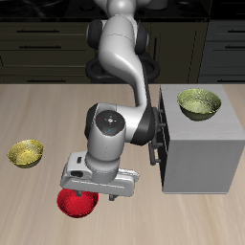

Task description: Place the red bowl on the plate

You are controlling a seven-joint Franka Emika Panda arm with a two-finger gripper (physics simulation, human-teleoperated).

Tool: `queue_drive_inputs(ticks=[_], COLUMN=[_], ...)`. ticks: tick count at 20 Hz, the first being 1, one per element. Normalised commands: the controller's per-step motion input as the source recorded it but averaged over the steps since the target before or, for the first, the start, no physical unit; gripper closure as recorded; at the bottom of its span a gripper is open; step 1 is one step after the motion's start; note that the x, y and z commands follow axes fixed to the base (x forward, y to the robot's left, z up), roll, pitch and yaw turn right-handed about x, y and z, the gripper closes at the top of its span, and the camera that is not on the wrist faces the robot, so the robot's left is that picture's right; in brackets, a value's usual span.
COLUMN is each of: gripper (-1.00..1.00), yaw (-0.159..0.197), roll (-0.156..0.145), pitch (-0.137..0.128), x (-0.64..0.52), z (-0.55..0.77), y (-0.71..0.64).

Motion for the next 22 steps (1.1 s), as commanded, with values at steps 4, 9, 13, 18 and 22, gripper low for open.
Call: queue_drive_inputs(ticks=[4,9,13,18,22], gripper=[-1.0,1.0,1.0,1.0,1.0], yaw=[-0.051,-0.034,-0.021,-0.008,-0.002], roll=[0.029,0.039,0.041,0.018,-0.002], pitch=[0.059,0.002,-0.013,-0.006,0.0], x=[-0.02,-0.02,0.02,0.01,0.01], z=[-0.18,-0.03,0.07,0.04,0.03], y=[-0.07,-0.03,0.0,0.01,-0.03])
